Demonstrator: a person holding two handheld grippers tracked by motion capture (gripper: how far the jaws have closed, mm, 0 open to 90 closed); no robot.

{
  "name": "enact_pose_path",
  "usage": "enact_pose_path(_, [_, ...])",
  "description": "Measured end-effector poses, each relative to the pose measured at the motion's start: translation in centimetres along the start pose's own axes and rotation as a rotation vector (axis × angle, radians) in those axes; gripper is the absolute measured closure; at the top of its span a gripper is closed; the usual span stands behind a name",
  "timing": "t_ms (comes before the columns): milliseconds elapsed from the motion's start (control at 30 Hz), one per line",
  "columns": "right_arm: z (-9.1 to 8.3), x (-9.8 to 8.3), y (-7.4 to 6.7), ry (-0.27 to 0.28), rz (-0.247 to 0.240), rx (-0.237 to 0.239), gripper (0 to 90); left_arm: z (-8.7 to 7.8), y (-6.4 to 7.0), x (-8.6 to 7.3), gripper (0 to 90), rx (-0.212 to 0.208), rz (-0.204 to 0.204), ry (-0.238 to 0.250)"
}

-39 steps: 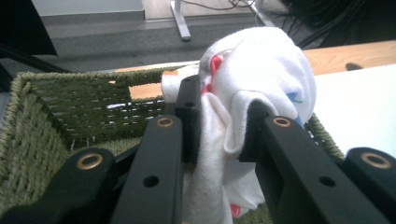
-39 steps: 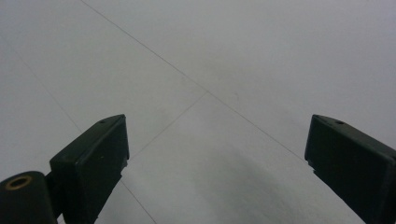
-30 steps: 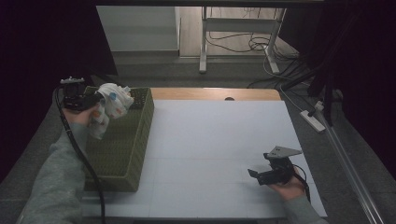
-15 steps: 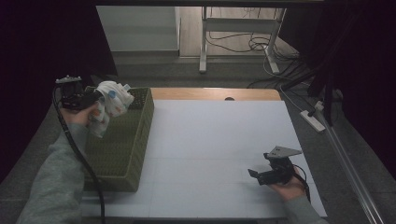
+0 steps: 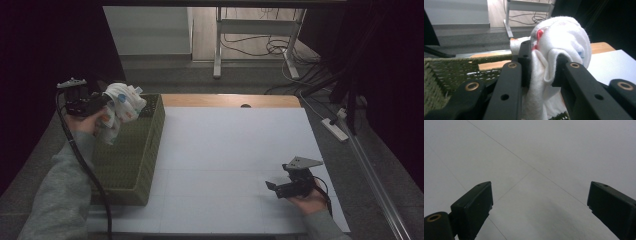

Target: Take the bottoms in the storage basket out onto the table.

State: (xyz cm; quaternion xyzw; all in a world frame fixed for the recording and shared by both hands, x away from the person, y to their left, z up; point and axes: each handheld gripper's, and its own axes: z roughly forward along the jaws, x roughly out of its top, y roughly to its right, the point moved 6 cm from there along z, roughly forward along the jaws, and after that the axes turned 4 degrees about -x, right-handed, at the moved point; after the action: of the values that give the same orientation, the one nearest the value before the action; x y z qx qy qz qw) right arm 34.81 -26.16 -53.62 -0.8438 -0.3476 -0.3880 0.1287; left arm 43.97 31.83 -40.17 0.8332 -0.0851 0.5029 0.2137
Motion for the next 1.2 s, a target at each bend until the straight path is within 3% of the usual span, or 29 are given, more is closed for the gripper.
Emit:
enact_pose_path(967, [0.1,-0.1,0.0,-0.008,-0.005,-0.005,6.6,-0.4,3.0,0.5,76.0,-0.089,0.022,0.043])
enact_pose_path(1200, [0.1,-0.1,0.0,-0.007,-0.005,-0.005,6.6,-0.5,4.3,0.8,75.9,-0.119,0.035,0.052])
